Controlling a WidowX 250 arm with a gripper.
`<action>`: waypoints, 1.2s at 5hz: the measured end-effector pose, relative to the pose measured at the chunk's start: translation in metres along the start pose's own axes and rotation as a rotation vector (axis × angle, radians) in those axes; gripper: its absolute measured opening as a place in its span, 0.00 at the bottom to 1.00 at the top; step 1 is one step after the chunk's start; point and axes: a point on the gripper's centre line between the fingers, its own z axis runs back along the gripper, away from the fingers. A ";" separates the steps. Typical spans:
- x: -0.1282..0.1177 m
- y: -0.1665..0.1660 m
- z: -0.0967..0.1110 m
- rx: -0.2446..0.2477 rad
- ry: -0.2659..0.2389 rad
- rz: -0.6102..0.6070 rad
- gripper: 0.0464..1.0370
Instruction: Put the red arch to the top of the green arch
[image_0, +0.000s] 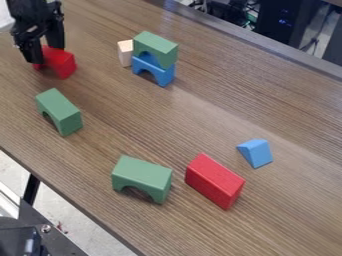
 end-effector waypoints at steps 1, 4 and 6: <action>-0.001 0.000 -0.001 -0.011 0.002 0.007 0.51; -0.055 -0.021 0.070 -0.087 0.240 -0.150 0.51; -0.113 -0.029 0.122 -0.177 0.311 -0.318 0.51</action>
